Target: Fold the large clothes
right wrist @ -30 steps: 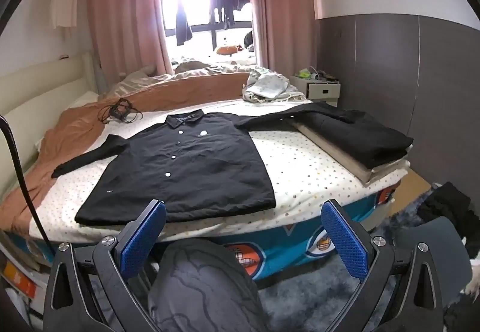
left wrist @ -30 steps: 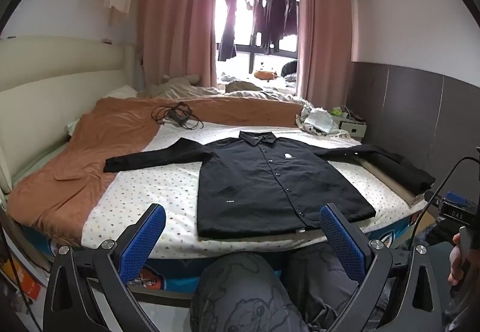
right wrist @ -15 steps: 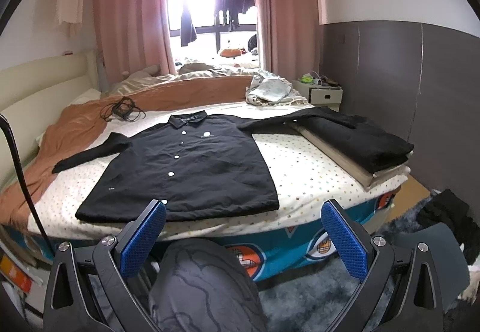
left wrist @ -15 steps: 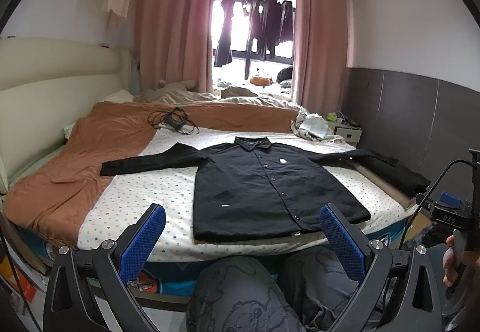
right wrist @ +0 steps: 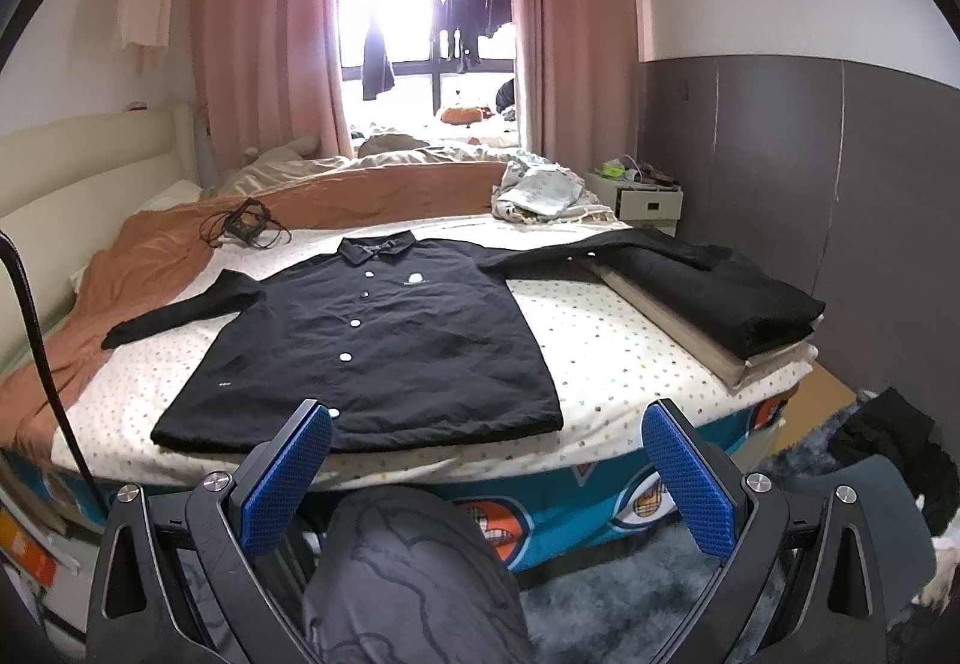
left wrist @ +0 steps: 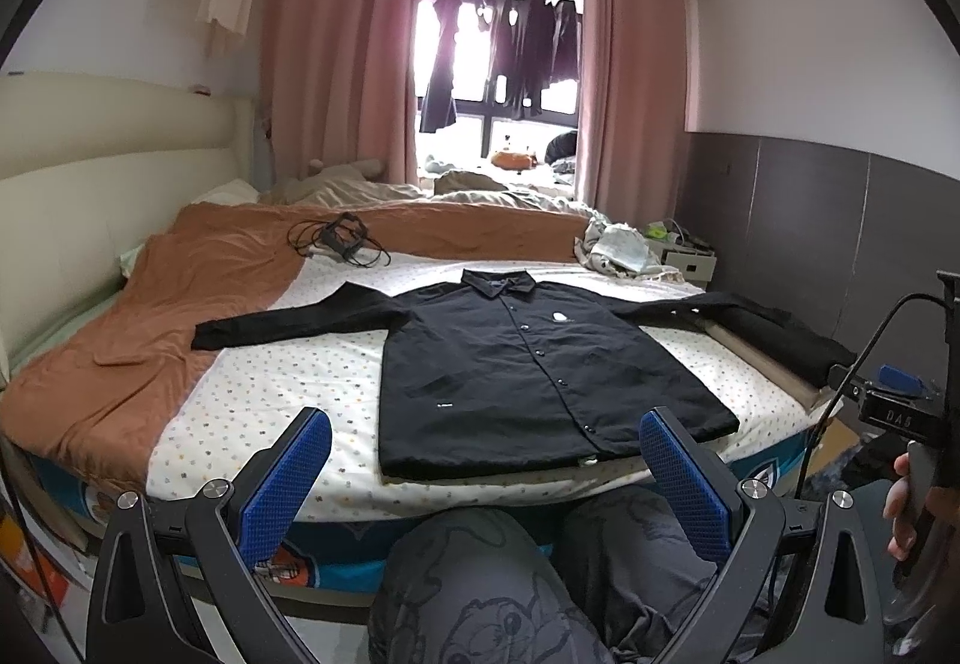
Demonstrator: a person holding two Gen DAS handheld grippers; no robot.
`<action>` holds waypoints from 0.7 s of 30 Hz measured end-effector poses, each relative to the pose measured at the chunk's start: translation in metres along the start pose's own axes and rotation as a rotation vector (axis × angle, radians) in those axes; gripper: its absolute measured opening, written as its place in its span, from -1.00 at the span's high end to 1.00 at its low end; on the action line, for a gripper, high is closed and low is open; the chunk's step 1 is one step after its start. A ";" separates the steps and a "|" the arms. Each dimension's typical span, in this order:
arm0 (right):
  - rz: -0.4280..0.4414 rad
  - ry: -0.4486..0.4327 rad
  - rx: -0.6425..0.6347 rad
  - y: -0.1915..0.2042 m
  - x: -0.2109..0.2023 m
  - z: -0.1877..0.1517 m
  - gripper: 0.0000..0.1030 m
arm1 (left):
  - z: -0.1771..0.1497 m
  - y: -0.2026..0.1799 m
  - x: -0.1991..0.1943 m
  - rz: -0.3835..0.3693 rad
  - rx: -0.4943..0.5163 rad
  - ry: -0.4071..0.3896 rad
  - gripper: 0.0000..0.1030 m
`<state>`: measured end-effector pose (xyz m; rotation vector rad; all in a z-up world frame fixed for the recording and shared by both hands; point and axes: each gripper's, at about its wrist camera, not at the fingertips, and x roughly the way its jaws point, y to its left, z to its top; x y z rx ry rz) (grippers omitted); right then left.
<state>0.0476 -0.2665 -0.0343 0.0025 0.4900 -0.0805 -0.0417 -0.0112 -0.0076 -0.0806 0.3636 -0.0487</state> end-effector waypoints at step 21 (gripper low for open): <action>-0.028 -0.024 0.004 0.004 -0.002 -0.004 -1.00 | -0.004 0.003 0.000 0.013 -0.012 -0.002 -0.99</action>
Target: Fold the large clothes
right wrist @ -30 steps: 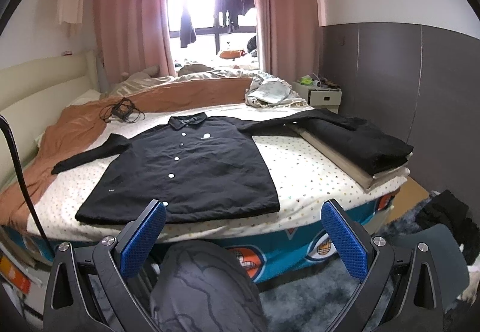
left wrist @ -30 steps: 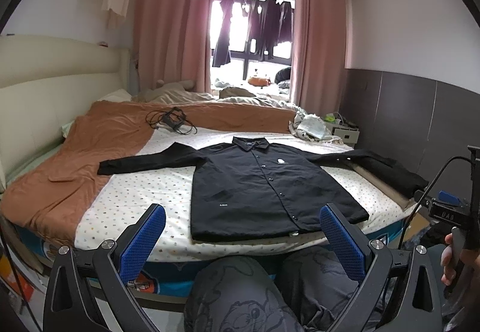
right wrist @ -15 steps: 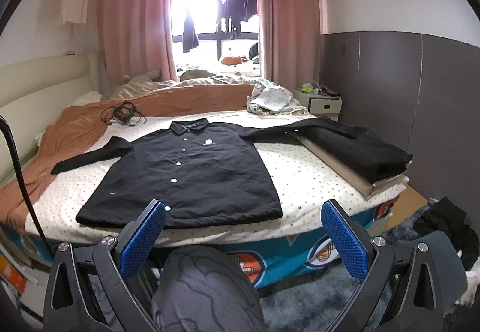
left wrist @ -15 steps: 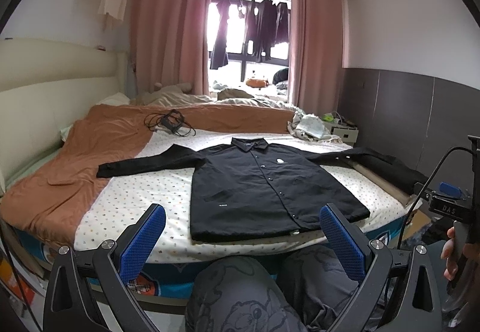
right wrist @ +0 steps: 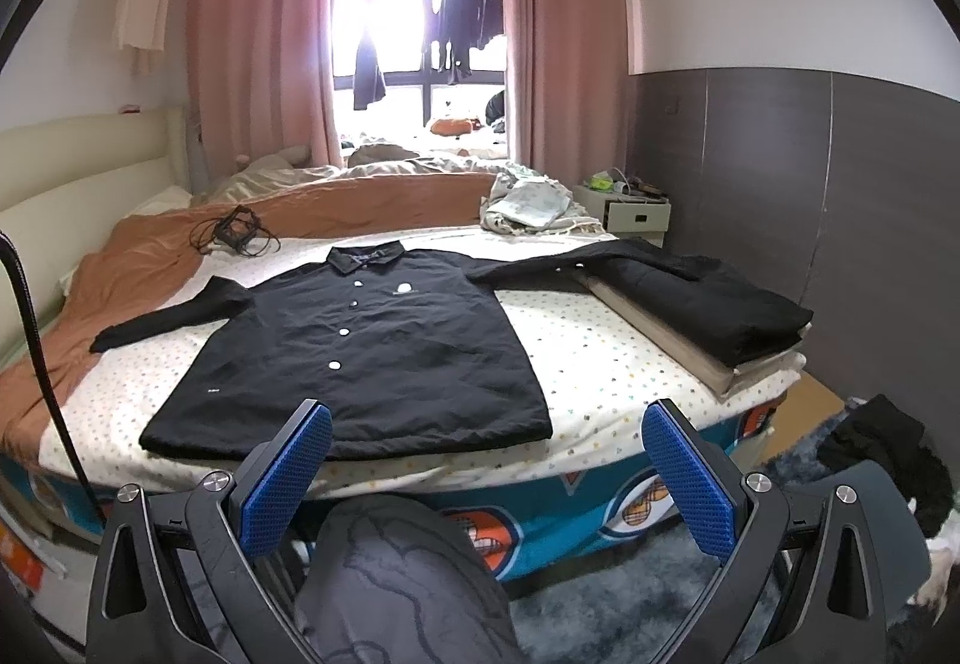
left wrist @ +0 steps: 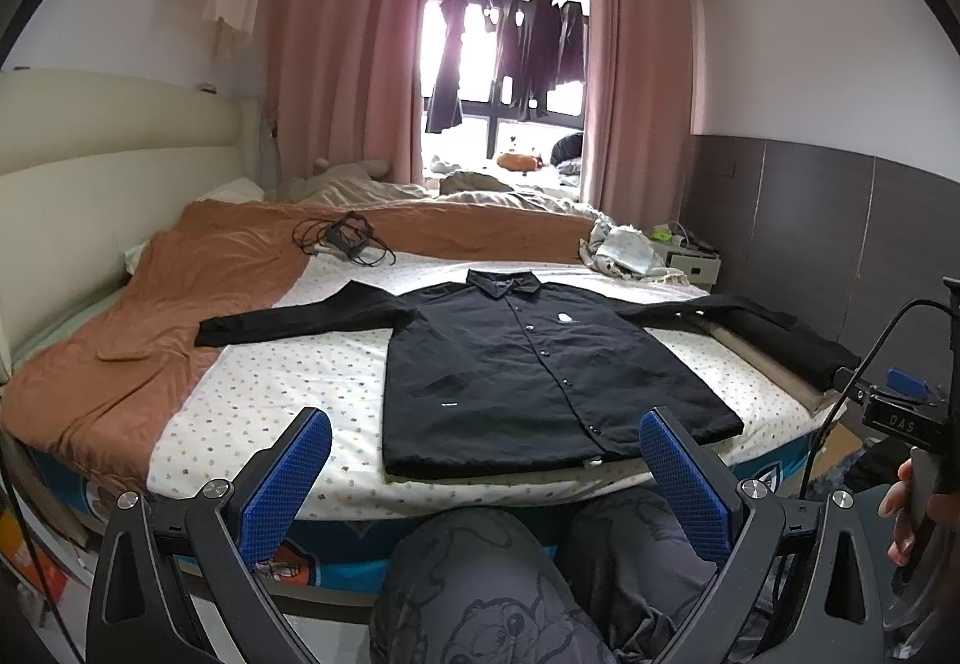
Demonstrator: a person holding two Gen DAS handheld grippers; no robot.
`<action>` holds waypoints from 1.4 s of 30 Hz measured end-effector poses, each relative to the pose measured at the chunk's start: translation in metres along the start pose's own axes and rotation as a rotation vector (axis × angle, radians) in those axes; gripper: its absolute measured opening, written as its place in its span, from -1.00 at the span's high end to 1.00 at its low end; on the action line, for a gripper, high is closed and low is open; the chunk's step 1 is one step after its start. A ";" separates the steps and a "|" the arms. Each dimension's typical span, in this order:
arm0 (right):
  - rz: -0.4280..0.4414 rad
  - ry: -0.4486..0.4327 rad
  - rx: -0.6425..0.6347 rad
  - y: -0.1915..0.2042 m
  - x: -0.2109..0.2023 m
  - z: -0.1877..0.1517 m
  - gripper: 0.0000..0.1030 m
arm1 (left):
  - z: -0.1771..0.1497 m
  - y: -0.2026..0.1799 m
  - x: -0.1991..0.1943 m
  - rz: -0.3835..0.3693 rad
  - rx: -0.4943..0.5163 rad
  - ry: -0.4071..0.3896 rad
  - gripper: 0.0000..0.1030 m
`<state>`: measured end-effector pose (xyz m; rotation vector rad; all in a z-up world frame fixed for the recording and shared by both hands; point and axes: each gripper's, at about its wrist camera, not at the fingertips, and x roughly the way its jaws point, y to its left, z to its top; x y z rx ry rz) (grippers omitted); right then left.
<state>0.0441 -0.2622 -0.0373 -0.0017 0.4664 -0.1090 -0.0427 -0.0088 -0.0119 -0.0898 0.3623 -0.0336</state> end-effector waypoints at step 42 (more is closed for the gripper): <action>0.115 0.032 -0.137 0.113 0.136 0.052 -1.00 | 0.046 0.067 0.121 0.091 -0.060 0.143 -0.99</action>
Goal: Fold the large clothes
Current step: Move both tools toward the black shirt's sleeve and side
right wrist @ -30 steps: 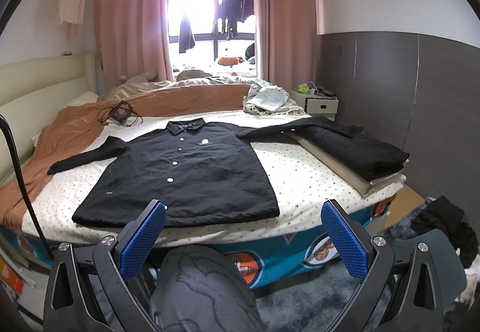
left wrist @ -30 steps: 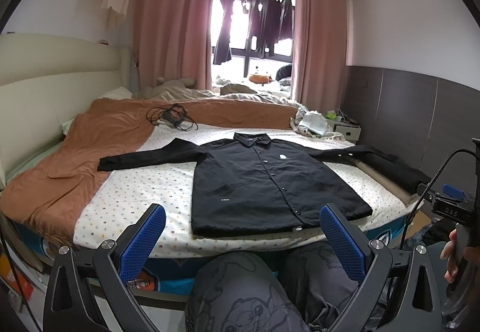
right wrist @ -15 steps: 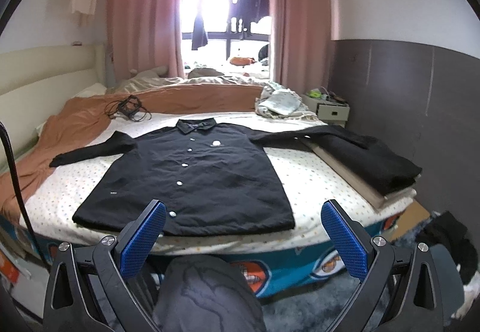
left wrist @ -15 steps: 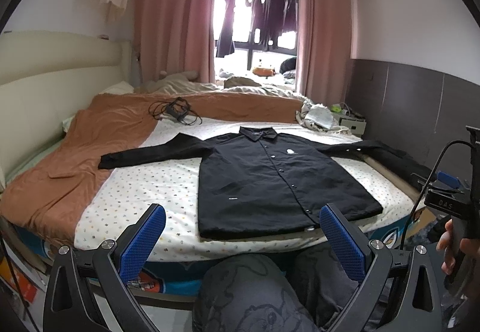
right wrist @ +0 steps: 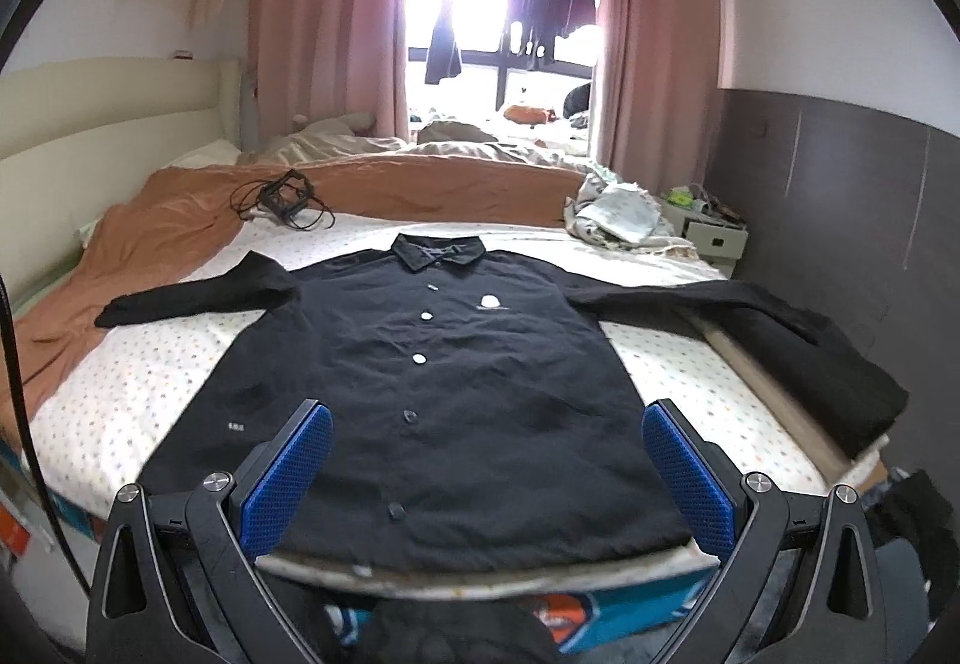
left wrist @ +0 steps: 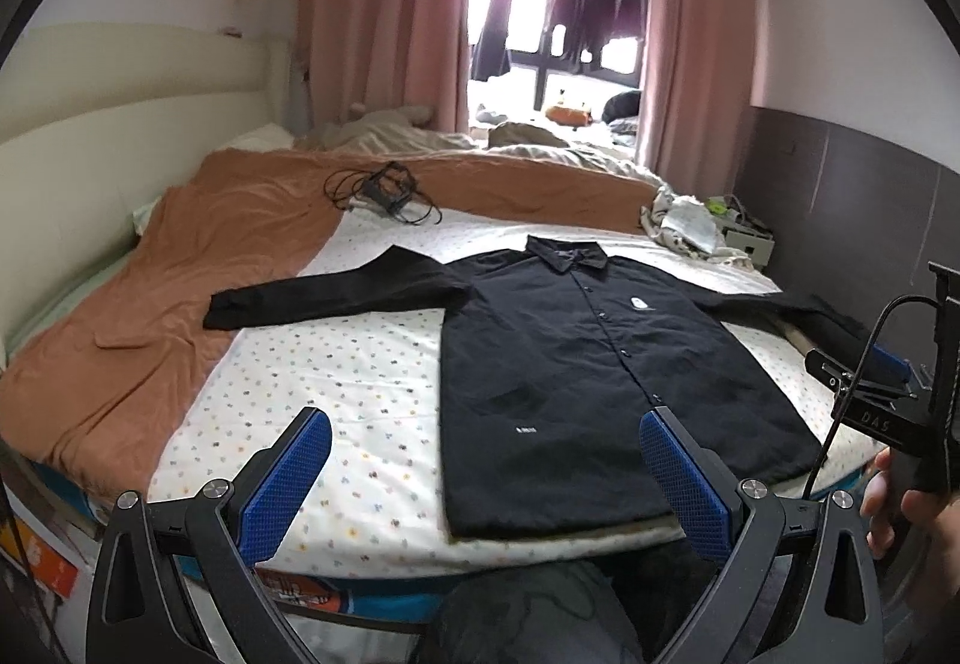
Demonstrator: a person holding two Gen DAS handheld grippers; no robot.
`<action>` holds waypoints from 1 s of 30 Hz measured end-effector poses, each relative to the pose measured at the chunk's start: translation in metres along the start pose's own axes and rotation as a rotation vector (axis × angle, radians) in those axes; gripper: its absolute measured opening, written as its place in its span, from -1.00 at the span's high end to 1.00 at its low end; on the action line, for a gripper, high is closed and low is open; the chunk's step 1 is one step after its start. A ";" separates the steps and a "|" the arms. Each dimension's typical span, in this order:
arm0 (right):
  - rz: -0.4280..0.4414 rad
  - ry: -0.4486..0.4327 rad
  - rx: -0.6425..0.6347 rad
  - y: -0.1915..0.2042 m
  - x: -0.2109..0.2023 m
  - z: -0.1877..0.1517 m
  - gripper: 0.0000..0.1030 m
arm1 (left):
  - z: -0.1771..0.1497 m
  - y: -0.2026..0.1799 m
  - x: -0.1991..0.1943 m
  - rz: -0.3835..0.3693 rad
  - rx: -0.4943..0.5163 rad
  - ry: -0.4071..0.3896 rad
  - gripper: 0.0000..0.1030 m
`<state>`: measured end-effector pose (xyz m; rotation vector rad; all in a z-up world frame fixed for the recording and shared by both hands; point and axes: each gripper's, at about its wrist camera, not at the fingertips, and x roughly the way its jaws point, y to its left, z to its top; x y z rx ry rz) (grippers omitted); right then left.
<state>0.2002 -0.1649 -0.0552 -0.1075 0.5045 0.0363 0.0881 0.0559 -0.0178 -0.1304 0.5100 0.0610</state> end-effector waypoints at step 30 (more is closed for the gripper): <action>0.174 0.189 -0.012 0.072 0.214 0.074 -1.00 | 0.063 0.169 0.154 0.191 -0.282 0.154 -0.89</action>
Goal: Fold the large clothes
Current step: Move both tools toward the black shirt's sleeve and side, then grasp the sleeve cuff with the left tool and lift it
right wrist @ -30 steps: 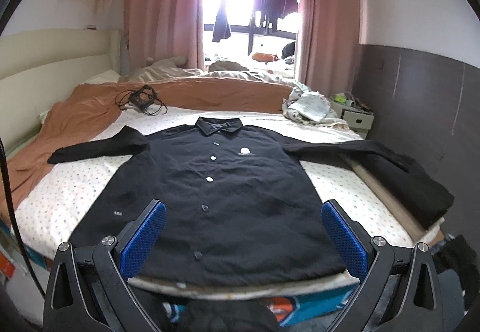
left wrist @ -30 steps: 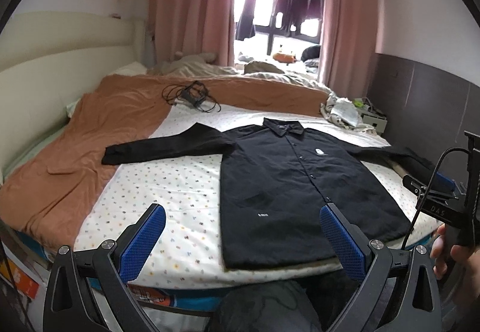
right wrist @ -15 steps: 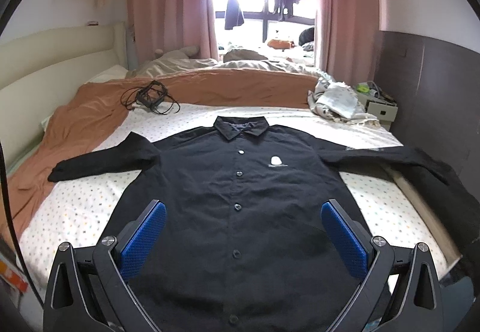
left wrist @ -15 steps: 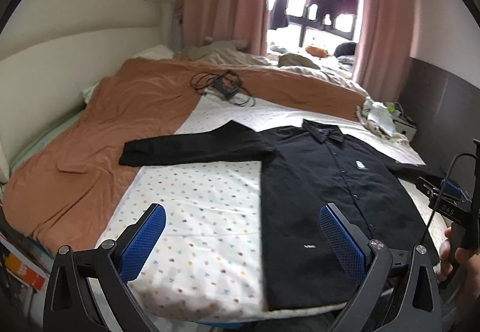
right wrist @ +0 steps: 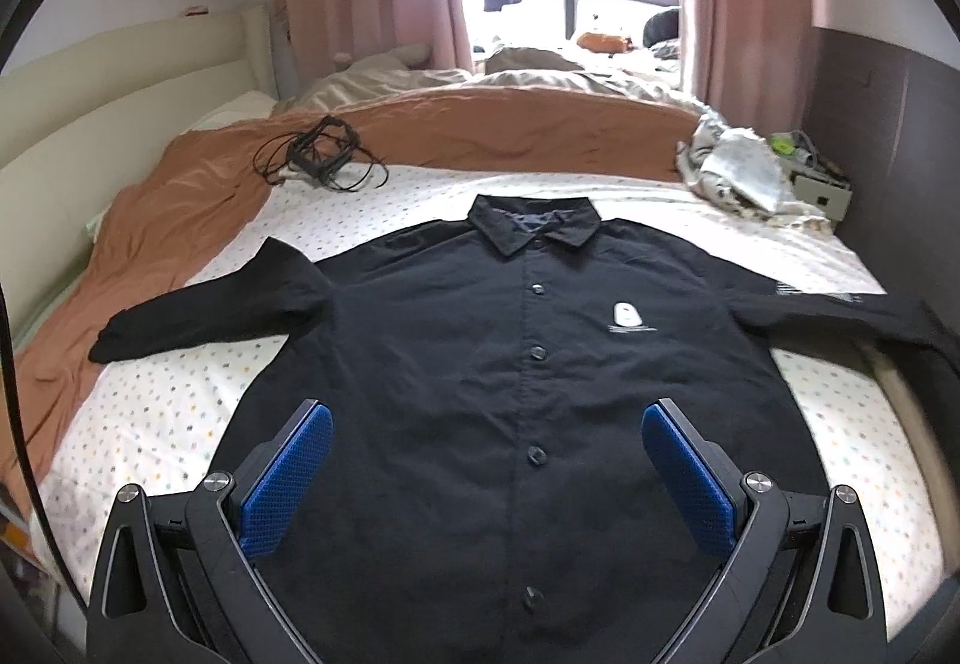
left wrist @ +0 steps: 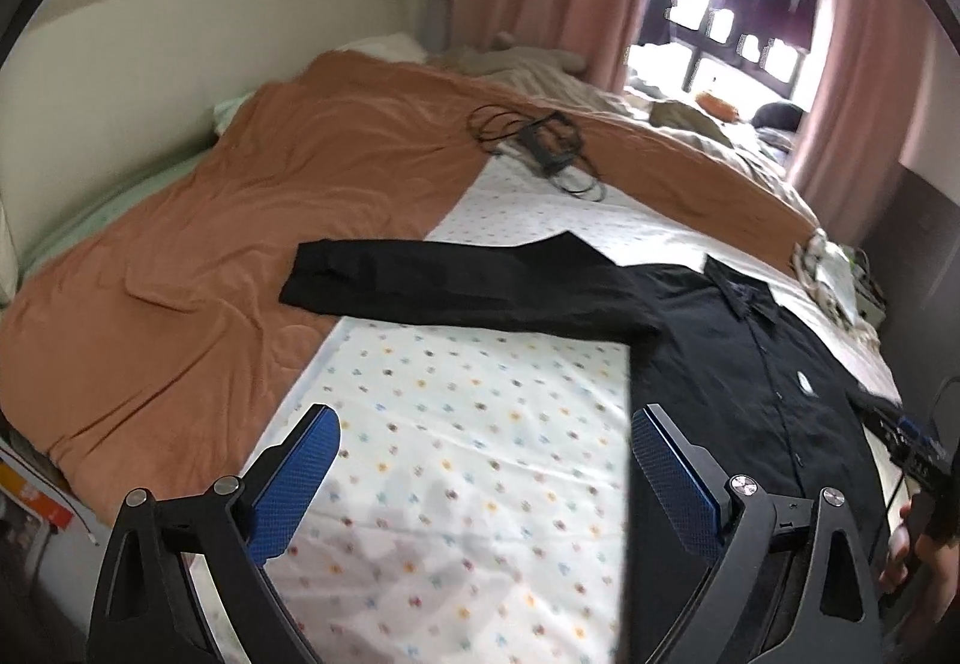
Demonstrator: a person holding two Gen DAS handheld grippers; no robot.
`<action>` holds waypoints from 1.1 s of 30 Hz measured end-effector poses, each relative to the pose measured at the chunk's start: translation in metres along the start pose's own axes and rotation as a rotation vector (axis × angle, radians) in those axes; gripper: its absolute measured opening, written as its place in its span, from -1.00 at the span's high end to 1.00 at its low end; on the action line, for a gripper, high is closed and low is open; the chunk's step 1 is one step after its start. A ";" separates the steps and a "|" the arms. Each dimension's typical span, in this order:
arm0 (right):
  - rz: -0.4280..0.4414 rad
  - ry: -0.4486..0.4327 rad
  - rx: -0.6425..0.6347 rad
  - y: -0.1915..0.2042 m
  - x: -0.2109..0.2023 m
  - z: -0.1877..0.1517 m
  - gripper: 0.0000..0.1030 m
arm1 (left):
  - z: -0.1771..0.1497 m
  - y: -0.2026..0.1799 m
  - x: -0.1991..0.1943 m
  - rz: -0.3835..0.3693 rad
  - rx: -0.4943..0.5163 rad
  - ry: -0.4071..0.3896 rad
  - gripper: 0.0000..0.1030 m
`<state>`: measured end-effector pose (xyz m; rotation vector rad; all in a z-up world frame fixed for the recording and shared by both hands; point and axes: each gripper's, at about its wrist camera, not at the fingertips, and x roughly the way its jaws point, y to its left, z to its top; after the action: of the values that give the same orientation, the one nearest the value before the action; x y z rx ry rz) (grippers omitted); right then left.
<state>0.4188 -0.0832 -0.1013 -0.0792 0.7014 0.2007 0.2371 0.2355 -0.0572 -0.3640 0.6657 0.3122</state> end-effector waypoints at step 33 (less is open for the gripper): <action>0.191 0.126 -0.074 0.071 0.184 0.059 -0.30 | 0.070 0.180 0.228 0.187 -0.371 0.238 -0.42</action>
<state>0.5781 0.0227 -0.1758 -0.0966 0.8271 0.4073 0.3737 0.4623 -0.1944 -0.7028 0.8792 0.5799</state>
